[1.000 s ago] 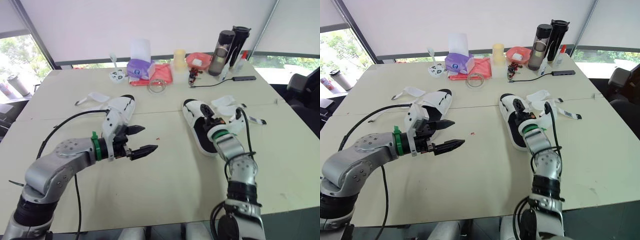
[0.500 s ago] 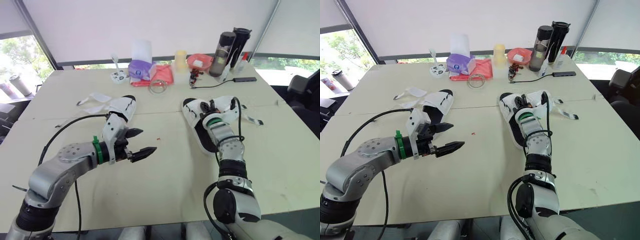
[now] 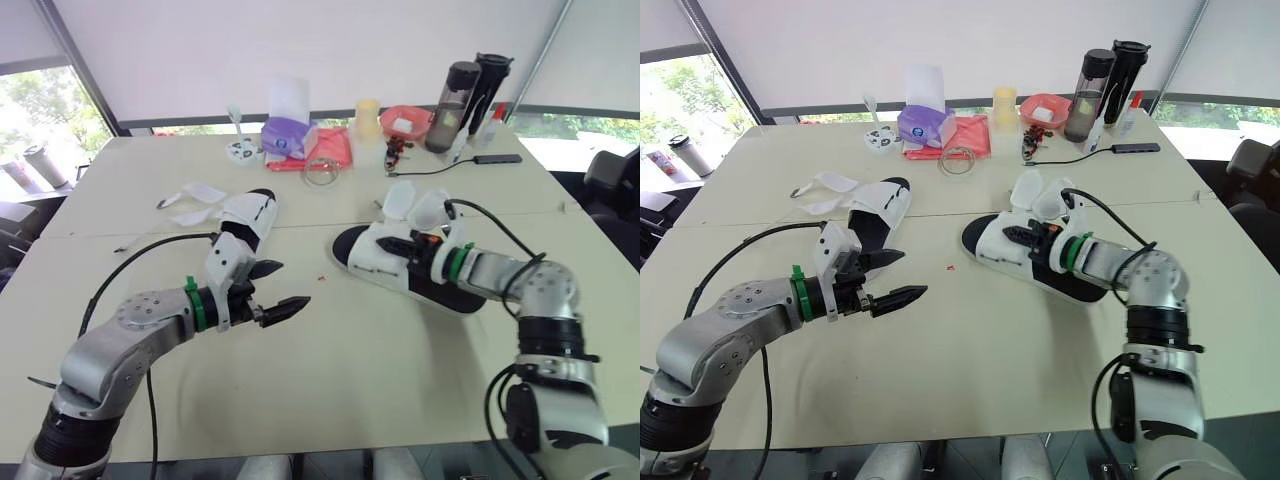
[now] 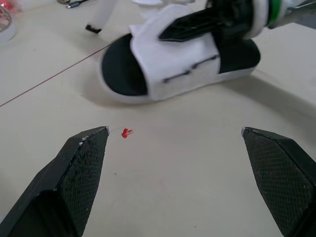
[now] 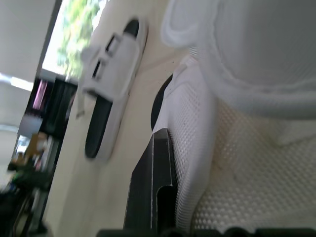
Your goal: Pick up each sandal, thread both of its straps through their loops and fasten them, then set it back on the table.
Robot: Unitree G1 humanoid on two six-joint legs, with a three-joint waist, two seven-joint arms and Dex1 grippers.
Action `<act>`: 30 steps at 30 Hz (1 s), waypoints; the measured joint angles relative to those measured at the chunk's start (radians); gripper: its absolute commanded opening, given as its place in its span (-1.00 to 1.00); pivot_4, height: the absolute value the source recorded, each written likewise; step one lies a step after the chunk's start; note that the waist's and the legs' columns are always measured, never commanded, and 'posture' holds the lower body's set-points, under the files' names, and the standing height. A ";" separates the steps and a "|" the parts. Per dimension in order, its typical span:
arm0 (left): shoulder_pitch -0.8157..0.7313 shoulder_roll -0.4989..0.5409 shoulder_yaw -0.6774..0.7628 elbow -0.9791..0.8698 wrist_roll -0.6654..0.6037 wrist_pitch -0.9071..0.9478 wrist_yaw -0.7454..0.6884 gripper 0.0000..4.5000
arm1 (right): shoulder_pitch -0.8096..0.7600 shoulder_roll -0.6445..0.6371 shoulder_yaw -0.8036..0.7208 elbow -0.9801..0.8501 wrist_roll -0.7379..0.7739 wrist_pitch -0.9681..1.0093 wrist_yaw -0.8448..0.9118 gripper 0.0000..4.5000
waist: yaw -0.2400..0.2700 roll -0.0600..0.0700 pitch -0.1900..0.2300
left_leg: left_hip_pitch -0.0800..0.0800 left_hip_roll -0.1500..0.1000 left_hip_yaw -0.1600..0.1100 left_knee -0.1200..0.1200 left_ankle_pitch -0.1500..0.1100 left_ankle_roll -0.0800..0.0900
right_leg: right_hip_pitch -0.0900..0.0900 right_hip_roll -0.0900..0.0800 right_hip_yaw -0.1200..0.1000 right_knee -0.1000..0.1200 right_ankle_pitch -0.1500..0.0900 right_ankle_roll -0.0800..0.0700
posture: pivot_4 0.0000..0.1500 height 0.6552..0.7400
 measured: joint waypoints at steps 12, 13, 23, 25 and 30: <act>0.040 -0.014 -0.038 0.005 0.037 -0.035 -0.012 1.00 | 0.134 -0.169 0.151 -0.035 0.414 0.237 0.117 -1.00 | -0.002 0.000 0.001 | -0.004 0.001 0.005 0.001 -0.002 0.004 | -0.001 -0.001 0.001 -0.008 0.000 0.001 | 1.00 1.00; 0.041 -0.015 -0.038 0.004 0.038 -0.035 -0.012 1.00 | 0.146 -0.169 0.166 -0.040 0.434 0.237 0.112 -1.00 | -0.002 0.000 0.001 | -0.004 0.001 0.005 0.001 -0.002 0.004 | -0.001 0.000 0.001 -0.008 0.000 0.001 | 1.00 1.00; 0.044 0.005 -0.070 0.007 0.061 -0.041 -0.064 1.00 | 0.139 -0.167 0.202 -0.073 0.388 0.201 0.071 -1.00 | 0.004 0.000 0.001 | -0.006 0.001 0.005 0.003 -0.002 0.004 | -0.002 0.000 0.001 -0.009 0.001 0.001 | 1.00 1.00; 0.035 0.005 -0.071 0.015 0.063 -0.044 -0.070 1.00 | 0.117 -0.167 0.202 -0.071 0.358 0.194 0.077 -1.00 | 0.004 0.000 0.001 | -0.007 0.001 0.005 0.003 -0.002 0.004 | -0.002 0.000 0.001 -0.009 0.001 0.001 | 1.00 1.00; 0.016 -0.006 -0.079 0.036 0.082 -0.059 -0.073 1.00 | 0.019 -0.164 0.207 -0.015 0.225 0.190 0.135 -1.00 | 0.003 0.000 0.001 | -0.008 0.001 0.005 0.003 -0.002 0.004 | -0.004 0.000 0.001 -0.009 0.001 0.002 | 1.00 1.00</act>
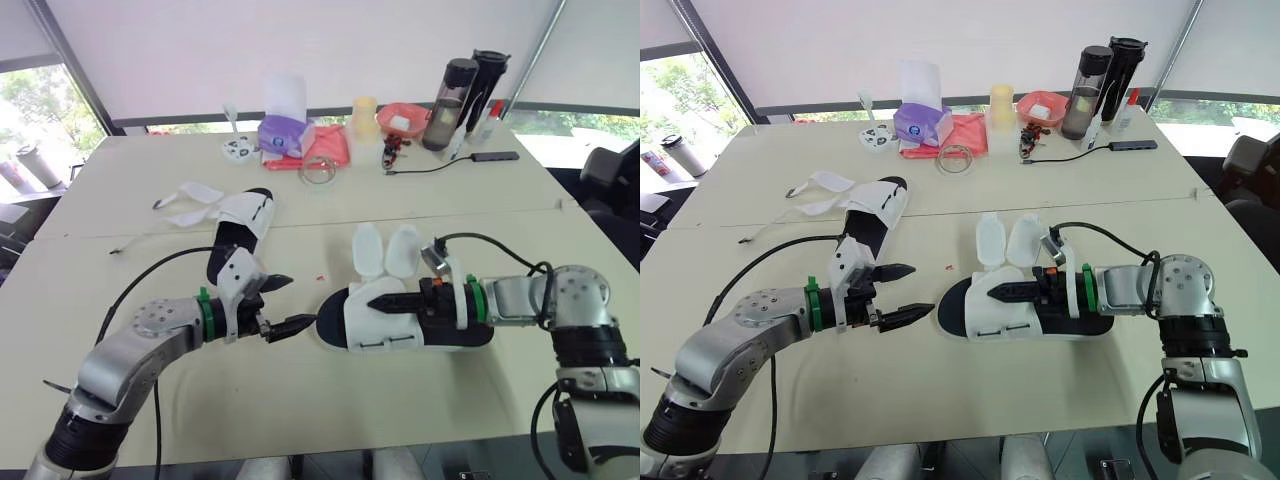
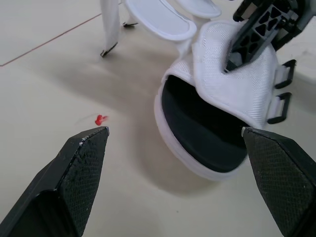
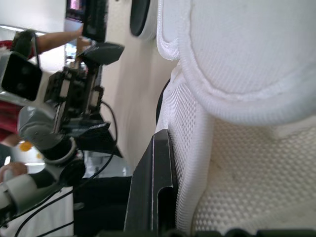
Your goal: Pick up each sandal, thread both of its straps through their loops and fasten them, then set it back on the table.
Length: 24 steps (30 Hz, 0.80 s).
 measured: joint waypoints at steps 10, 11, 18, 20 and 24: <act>0.000 -0.019 -0.023 0.011 0.022 -0.012 -0.003 1.00 | -0.144 0.070 0.065 0.186 -0.242 -0.001 0.164 -1.00 | -0.001 0.000 0.000 | -0.001 0.000 0.000 0.000 0.000 0.000 | -0.001 0.000 0.000 0.000 0.001 0.002 | 1.00 1.00; 0.005 -0.019 -0.023 0.011 0.023 -0.013 -0.001 1.00 | -0.151 0.073 0.070 0.197 -0.265 -0.003 0.187 -1.00 | -0.001 0.000 0.000 | -0.001 0.000 0.000 0.000 0.000 0.000 | -0.001 0.000 0.000 0.000 0.001 0.002 | 1.00 1.00; 0.017 -0.032 -0.024 0.010 0.024 -0.013 0.009 1.00 | -0.169 0.087 0.104 0.228 -0.405 -0.042 0.315 -0.52 | -0.002 0.000 0.000 | -0.001 0.000 0.000 0.001 0.000 0.000 | -0.001 0.001 0.000 0.001 0.002 0.003 | 1.00 1.00; 0.018 -0.033 -0.024 0.010 0.024 -0.013 0.009 1.00 | -0.169 0.087 0.109 0.236 -0.441 -0.052 0.333 -0.05 | -0.002 0.000 0.000 | -0.001 0.000 0.000 0.001 0.000 0.000 | -0.001 0.000 0.000 0.001 0.002 0.003 | 1.00 1.00; 0.020 -0.033 -0.024 0.010 0.024 -0.013 0.009 1.00 | -0.169 0.087 0.098 0.220 -0.454 -0.053 0.384 0.84 | -0.002 0.000 0.000 | -0.001 0.000 0.000 0.001 0.000 0.000 | -0.001 0.000 0.000 0.001 0.002 0.003 | 1.00 1.00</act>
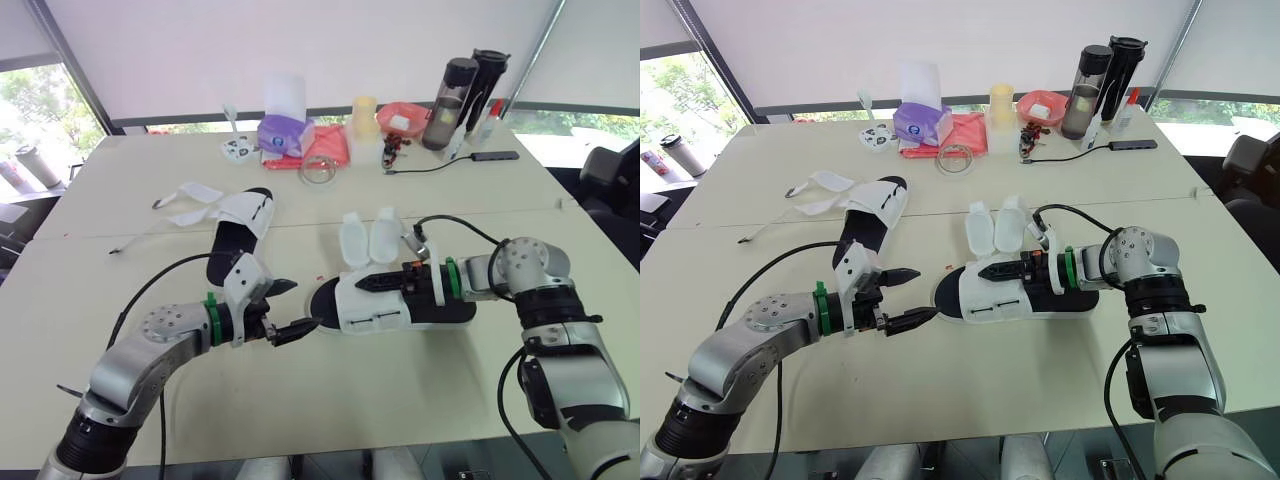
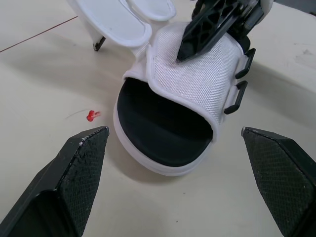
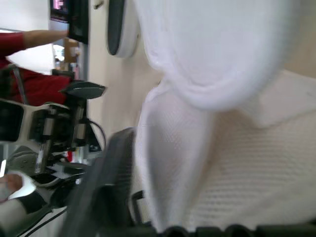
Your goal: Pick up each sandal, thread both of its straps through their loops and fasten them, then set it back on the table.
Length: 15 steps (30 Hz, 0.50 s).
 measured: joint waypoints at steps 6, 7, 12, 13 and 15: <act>-0.032 -0.007 -0.040 0.046 0.031 -0.039 -0.039 1.00 | 0.040 -0.030 -0.049 -0.096 -0.027 0.005 -0.006 0.97 | 0.014 0.000 0.000 | 0.001 -0.001 0.000 0.002 0.000 0.000 | 0.001 0.000 0.000 0.000 0.001 0.000 | 1.00 1.00; -0.037 -0.009 -0.048 0.059 0.038 -0.048 -0.047 1.00 | 0.046 -0.037 -0.056 -0.110 -0.027 0.006 -0.007 0.97 | 0.015 0.000 0.000 | 0.001 -0.001 0.000 0.002 0.000 0.000 | 0.001 0.000 0.000 0.000 0.001 0.000 | 1.00 1.00; -0.074 -0.024 -0.085 0.164 0.077 -0.110 -0.100 1.00 | 0.148 -0.118 -0.094 -0.299 -0.026 0.006 -0.005 0.97 | 0.024 0.000 0.000 | -0.001 0.000 0.000 0.001 0.000 0.000 | -0.001 0.000 0.000 0.000 0.001 0.000 | 1.00 1.00; -0.082 -0.025 -0.087 0.188 0.086 -0.125 -0.116 0.89 | 0.181 -0.141 -0.102 -0.350 -0.024 0.004 0.000 0.99 | 0.025 0.000 0.000 | -0.001 0.000 0.000 0.001 0.000 0.000 | -0.002 0.000 0.000 0.000 0.001 0.000 | 1.00 1.00; -0.095 -0.028 -0.091 0.233 0.102 -0.155 -0.142 0.58 | 0.236 -0.183 -0.116 -0.434 -0.023 -0.005 0.007 1.00 | 0.025 0.000 0.000 | -0.003 0.000 0.000 0.001 0.000 0.000 | -0.002 -0.001 0.000 0.000 0.001 0.000 | 1.00 1.00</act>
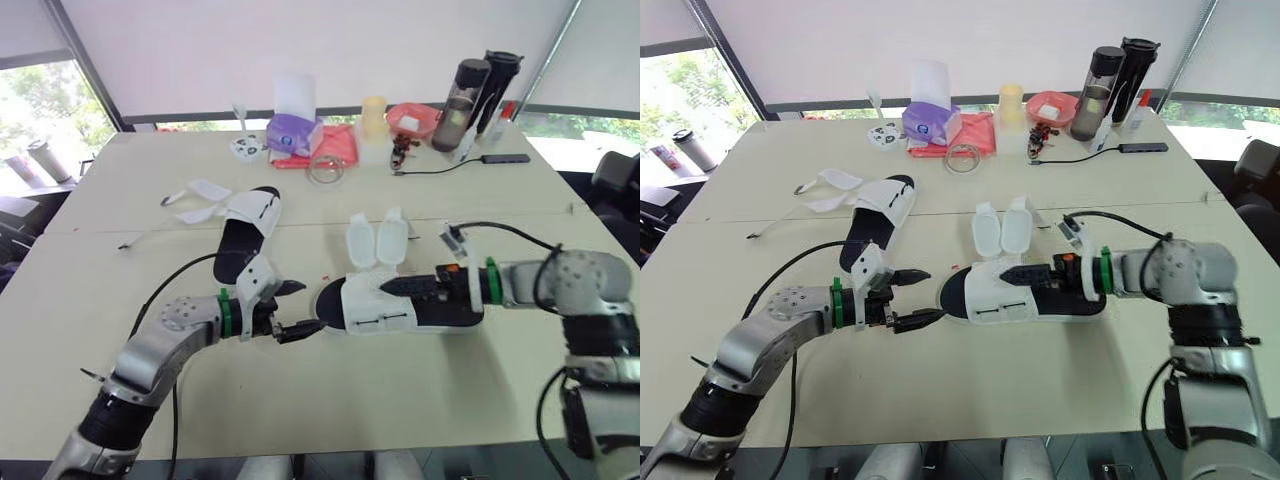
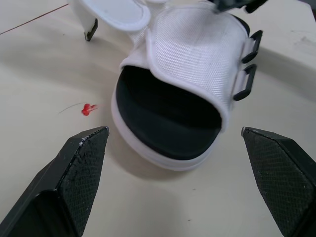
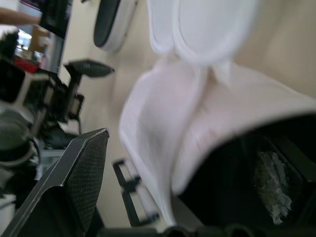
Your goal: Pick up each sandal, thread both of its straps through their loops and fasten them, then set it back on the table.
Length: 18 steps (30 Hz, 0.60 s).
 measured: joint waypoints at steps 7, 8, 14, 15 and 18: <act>-0.075 -0.037 -0.035 0.143 0.046 -0.089 -0.095 -0.98 | 0.072 -0.045 -0.101 -0.123 0.010 -0.031 0.003 1.00 | 0.000 0.000 0.000 | 0.000 0.000 0.000 0.001 0.000 0.000 | 0.000 0.000 0.000 0.000 0.000 0.000 | 1.00 1.00; -0.092 -0.051 -0.045 0.170 0.054 -0.104 -0.111 -0.98 | 0.067 -0.045 -0.126 -0.122 0.010 -0.036 -0.005 1.00 | 0.001 0.000 0.000 | 0.000 0.000 0.000 0.002 0.000 0.000 | 0.001 0.000 0.000 0.000 0.000 0.000 | 1.00 1.00; -0.196 -0.111 -0.124 0.311 0.138 -0.186 -0.185 -0.98 | -0.047 0.079 -0.261 -0.037 0.011 -0.038 -0.131 1.00 | -0.006 0.000 0.000 | 0.000 0.000 0.000 0.001 0.000 0.000 | 0.000 0.000 0.000 0.000 0.002 0.003 | 1.00 1.00; -0.209 -0.121 -0.132 0.330 0.150 -0.197 -0.190 -0.98 | -0.074 0.111 -0.287 -0.010 0.008 -0.042 -0.164 1.00 | -0.007 0.000 0.000 | 0.000 0.000 0.000 0.001 0.000 0.000 | 0.000 0.000 0.000 0.000 0.002 0.004 | 1.00 1.00; -0.254 -0.151 -0.159 0.391 0.181 -0.217 -0.216 -0.98 | -0.189 0.229 -0.400 0.133 -0.004 -0.046 -0.310 1.00 | -0.008 0.000 0.000 | 0.000 0.000 0.000 0.001 0.001 0.000 | 0.000 0.000 0.000 0.001 0.003 0.005 | 1.00 1.00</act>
